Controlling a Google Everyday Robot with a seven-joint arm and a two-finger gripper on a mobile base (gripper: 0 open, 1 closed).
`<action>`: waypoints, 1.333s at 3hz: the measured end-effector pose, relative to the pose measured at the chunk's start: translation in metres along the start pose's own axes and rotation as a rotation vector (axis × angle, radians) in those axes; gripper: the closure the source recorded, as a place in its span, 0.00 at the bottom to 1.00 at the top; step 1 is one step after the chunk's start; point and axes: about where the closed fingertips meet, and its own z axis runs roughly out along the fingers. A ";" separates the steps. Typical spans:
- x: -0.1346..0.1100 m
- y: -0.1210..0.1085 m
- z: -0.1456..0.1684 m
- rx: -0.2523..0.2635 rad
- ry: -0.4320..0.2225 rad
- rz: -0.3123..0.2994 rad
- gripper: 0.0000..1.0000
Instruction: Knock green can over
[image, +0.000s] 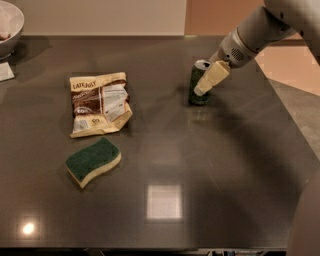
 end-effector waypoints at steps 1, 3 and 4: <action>0.001 -0.002 -0.001 0.005 -0.030 0.006 0.42; -0.008 0.005 -0.015 0.013 -0.017 -0.021 0.88; -0.013 0.016 -0.029 0.009 0.101 -0.067 1.00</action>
Offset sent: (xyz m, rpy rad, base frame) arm -0.0028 -0.0076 0.0137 0.0713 -0.0492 -0.0161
